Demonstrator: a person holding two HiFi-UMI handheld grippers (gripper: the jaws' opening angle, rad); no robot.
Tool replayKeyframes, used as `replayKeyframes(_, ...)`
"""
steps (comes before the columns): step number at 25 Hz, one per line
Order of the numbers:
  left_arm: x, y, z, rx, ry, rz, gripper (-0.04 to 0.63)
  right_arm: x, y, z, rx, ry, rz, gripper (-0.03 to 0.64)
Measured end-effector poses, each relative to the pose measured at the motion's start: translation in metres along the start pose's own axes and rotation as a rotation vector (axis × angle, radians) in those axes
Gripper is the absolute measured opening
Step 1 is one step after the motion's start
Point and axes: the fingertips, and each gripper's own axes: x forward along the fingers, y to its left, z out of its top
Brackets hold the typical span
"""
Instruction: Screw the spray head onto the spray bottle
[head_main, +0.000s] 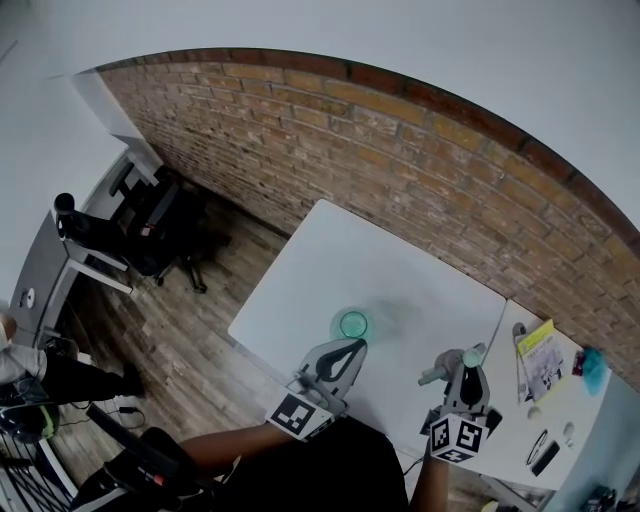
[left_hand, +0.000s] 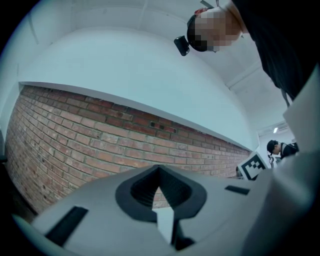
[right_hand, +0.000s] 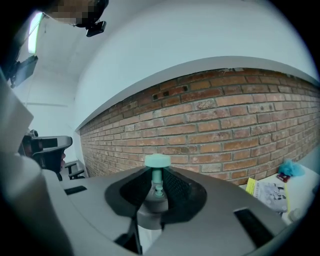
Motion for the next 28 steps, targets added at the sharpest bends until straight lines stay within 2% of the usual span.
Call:
replayKeyframes(4,0.002,0.01,-0.006,0.024,-0.008,0.011,0.0,0.001,0.005,0.006,0.049,-0.012,-0.014,0.074)
replayKeyframes(9,-0.002,0.018,-0.008,-0.029,0.017,0.019,0.0,0.002,0.022,0.006,0.022,-0.009,0.004,0.074)
replayKeyframes(14,-0.003,0.026,-0.007,-0.041,0.029,0.031,0.0,0.009,0.031,0.014,-0.009,-0.023,0.014,0.074)
replayKeyframes(19,-0.008,0.033,0.001,-0.056,0.003,0.036,0.0,0.011,0.04,0.022,-0.033,-0.042,0.017,0.074)
replayKeyframes(25,-0.013,0.044,-0.007,0.03,0.044,0.018,0.0,0.015,0.057,0.027,-0.063,-0.041,0.038,0.074)
replayKeyframes(28,-0.014,0.049,-0.013,0.025,0.057,0.013,0.0,0.017,0.066,0.03,-0.092,-0.039,0.056,0.074)
